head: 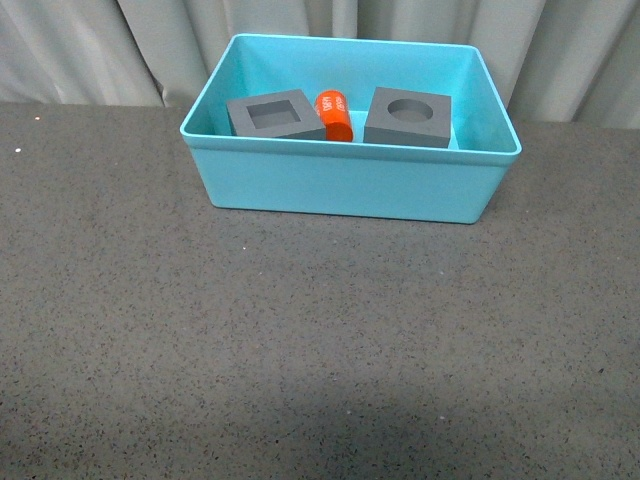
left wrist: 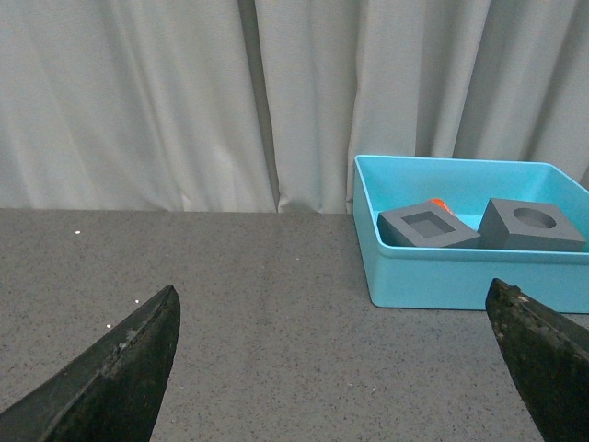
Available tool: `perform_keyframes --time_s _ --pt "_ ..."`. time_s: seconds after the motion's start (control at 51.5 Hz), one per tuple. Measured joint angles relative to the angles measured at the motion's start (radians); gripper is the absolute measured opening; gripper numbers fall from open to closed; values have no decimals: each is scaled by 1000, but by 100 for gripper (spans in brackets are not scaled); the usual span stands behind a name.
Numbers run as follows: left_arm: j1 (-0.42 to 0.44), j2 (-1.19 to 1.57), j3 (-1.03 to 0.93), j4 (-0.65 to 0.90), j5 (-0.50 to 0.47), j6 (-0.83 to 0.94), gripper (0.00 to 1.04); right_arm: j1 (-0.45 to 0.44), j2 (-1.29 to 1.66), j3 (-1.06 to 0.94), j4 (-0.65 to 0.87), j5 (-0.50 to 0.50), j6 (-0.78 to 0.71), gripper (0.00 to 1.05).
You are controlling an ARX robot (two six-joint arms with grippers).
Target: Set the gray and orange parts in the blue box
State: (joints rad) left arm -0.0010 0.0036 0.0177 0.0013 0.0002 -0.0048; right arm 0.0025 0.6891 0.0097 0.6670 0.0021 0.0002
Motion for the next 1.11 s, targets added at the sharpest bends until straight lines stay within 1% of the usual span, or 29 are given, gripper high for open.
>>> perform_keyframes --time_s 0.428,0.622,1.05,1.108 --pt "0 0 0 0 0 0 98 0 -315 -5 -292 -1 0 0" --pt "0 0 0 0 0 0 98 0 -404 -5 -379 -1 0 0" --pt "0 0 0 0 0 0 98 0 -517 -5 -491 -1 0 0" --pt "0 0 0 0 0 0 98 0 -571 -4 -564 -1 0 0"
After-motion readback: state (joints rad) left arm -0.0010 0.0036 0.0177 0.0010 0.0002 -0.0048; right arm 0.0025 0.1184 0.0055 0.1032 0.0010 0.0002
